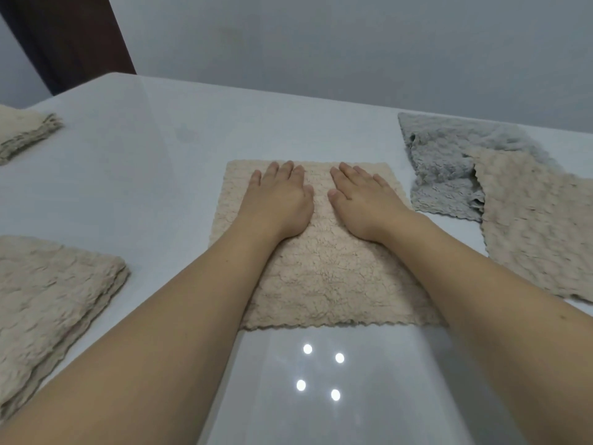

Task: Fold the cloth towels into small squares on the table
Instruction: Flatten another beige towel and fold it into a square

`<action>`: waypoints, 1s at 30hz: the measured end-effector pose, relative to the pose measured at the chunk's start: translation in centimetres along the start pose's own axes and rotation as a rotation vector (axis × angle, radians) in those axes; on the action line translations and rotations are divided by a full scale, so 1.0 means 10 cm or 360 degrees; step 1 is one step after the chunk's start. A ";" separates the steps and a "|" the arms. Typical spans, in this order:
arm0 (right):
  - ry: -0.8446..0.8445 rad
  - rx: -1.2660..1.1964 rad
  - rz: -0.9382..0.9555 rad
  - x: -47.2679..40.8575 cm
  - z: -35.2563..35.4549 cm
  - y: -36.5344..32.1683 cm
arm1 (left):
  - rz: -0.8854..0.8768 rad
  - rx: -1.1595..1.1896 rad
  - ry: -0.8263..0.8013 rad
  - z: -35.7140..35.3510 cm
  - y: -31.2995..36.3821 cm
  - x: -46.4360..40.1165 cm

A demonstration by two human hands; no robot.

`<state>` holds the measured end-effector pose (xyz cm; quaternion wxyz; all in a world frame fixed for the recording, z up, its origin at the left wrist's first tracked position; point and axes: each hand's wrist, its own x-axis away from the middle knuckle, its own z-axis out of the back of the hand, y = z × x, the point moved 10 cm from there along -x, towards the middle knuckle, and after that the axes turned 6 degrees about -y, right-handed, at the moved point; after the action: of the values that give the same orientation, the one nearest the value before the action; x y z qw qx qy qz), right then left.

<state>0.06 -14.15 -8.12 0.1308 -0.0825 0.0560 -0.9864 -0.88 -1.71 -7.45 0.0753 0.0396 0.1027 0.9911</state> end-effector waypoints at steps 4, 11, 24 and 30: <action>-0.0013 0.0015 0.0048 -0.07 0.01 0.05 | -0.0032 0.0010 -0.0024 0.01 -0.03 -0.05; -0.0040 0.0088 -0.0109 0.03 0.09 0.45 | 0.0158 -0.0031 -0.0046 0.07 -0.75 0.07; -0.0035 0.0038 0.0195 0.65 -0.10 -0.17 | -0.0094 -0.0058 -0.0053 -0.06 -0.01 0.52; -0.0068 0.0010 -0.0023 0.80 -0.05 0.22 | 0.0116 -0.0063 -0.0117 -0.01 -0.58 0.72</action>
<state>-7.11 -18.32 -7.66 0.1249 -0.1037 0.0493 -0.9855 -7.17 5.04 -8.29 0.0435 0.0781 0.0786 0.9929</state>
